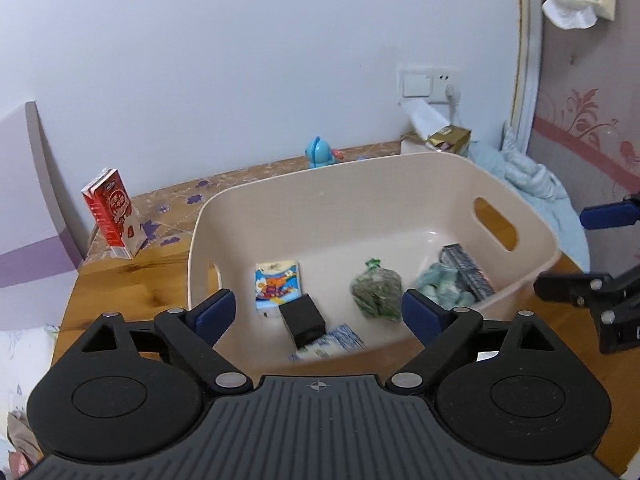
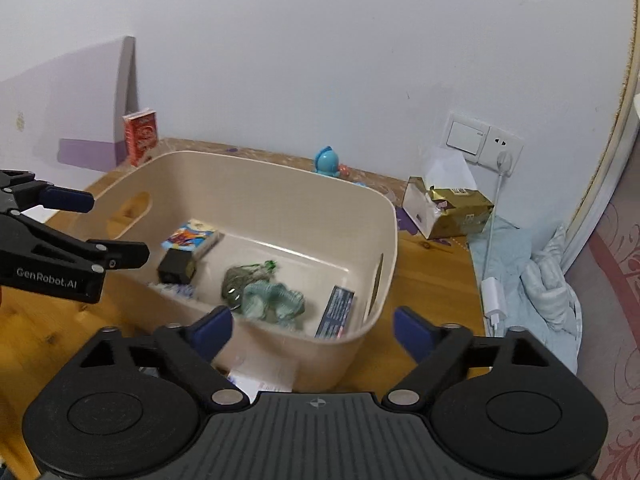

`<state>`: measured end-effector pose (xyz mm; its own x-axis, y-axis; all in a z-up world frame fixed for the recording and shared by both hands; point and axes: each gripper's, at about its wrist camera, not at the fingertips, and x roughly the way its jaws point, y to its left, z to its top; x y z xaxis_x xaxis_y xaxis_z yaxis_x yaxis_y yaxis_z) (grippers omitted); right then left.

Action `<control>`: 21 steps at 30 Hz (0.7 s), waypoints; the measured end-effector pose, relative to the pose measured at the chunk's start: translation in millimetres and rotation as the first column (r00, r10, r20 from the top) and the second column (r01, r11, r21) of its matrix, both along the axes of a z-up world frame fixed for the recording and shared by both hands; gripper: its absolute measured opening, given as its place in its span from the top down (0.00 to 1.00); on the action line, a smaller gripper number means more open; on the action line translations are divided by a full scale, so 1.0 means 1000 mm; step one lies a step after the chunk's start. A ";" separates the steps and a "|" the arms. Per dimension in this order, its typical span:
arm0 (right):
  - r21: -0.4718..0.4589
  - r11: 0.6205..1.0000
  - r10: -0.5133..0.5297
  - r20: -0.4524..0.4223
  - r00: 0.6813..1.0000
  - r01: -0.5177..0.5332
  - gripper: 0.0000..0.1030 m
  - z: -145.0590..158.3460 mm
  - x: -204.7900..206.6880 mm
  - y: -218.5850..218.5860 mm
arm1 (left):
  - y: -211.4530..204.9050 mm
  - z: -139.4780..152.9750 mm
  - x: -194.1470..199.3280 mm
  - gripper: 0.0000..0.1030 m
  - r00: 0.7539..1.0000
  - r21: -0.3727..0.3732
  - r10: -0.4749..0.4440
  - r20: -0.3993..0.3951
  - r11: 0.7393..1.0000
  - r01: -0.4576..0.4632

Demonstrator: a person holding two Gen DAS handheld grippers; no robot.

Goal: Organize objects
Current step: 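Carry both boxes over the bin and open both tools to drop them, then grasp the dark star-printed box with the left tool while the right grasps the round tin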

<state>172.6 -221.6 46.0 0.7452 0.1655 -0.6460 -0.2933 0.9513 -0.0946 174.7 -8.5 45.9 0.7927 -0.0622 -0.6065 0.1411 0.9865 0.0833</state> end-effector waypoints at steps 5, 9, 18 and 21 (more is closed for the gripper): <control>-0.004 1.000 -0.004 -0.017 1.000 0.004 0.00 -0.014 -0.025 -0.012 | -0.004 -0.014 -0.033 0.08 0.999 -0.041 0.043 0.021 0.998 -0.042; 0.012 1.000 -0.016 -0.064 0.998 0.017 0.00 -0.037 -0.033 -0.021 | -0.011 -0.040 -0.042 0.08 0.999 -0.040 0.040 -0.016 0.998 -0.040; 0.054 0.997 -0.039 -0.153 0.987 0.048 0.00 -0.091 -0.034 -0.025 | -0.033 -0.092 -0.041 0.08 0.993 -0.061 0.013 -0.120 0.998 -0.021; 0.065 0.996 -0.053 -0.167 0.985 0.065 0.00 -0.100 -0.030 -0.027 | -0.036 -0.104 -0.033 0.08 0.989 -0.058 0.034 -0.144 0.997 -0.043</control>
